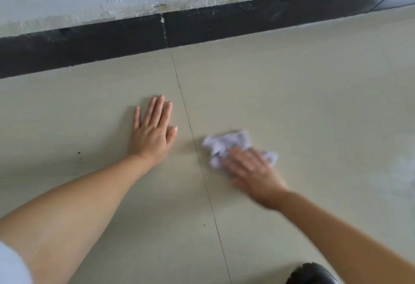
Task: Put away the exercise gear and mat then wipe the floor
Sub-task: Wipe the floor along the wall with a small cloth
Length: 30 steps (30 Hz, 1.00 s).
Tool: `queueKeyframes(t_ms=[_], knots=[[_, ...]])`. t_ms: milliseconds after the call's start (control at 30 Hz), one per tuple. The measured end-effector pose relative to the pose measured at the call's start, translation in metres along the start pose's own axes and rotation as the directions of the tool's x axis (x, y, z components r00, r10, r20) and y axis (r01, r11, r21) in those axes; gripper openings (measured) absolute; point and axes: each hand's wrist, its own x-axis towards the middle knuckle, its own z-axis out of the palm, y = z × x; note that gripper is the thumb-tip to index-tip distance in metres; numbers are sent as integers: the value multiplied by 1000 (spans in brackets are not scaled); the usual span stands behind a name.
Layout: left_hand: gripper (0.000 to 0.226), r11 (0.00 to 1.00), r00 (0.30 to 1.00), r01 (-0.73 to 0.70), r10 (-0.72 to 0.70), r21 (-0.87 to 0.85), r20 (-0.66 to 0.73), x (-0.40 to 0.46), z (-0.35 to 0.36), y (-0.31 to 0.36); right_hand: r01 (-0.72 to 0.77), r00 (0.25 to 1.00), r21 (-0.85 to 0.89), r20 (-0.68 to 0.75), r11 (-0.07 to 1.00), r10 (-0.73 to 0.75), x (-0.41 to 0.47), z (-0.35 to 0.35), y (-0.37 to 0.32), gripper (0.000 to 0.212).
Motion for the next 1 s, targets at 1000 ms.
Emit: queueKeyframes(t_ms=[1000], knots=[[71,999,996,44,-43,3,-75,-1,3,0,-8,999,95,-46,995,12,203,-54,-25,55]])
